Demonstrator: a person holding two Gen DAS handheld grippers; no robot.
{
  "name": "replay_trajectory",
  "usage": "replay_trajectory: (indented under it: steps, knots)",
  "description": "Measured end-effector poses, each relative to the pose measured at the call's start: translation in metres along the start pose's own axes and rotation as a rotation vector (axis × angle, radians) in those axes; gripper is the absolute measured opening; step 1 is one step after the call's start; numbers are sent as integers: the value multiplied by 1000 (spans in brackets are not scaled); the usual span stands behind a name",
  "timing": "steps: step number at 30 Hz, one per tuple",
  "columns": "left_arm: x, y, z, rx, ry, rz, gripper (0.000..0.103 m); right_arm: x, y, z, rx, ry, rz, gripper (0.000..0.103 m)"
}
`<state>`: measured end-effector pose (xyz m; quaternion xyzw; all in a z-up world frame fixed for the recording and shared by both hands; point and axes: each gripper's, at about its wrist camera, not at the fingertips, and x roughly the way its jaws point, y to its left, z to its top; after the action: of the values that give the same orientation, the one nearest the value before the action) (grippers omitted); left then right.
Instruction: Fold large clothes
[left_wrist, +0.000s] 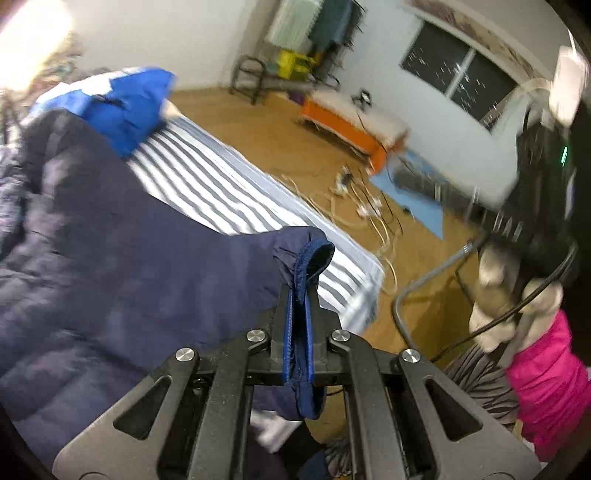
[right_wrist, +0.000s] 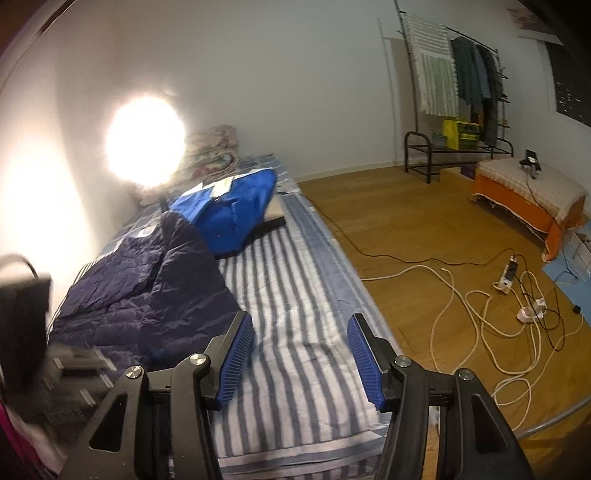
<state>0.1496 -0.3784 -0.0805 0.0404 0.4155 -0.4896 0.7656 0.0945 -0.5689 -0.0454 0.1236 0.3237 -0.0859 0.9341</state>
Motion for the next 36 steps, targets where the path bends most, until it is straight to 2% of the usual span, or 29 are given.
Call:
replay_trajectory:
  steps: [5,8,13,17,24,28,34,36]
  knots:
    - [-64,55,13,-38,-89,117,4,16,31,6,-46,29,43,56]
    - [-101,95,18,-74,-140,216,3,33,57,12,-73,65,89,56]
    - [-153,177,16,-174,-221,357,3,70,120,28,-181,124,190,56]
    - [-181,231,7,-216,-250,456,3,111,165,43,-273,161,225,55]
    - [-212,329,-11,-324,-277,581,3,206,220,61,-399,247,276,50]
    - [-220,380,-19,-372,-280,657,3,256,242,64,-404,295,302,46]
    - [-229,444,-32,-463,-317,708,3,306,275,81,-386,272,351,46]
    - [-228,462,-36,-491,-327,718,3,321,285,86,-388,252,339,46]
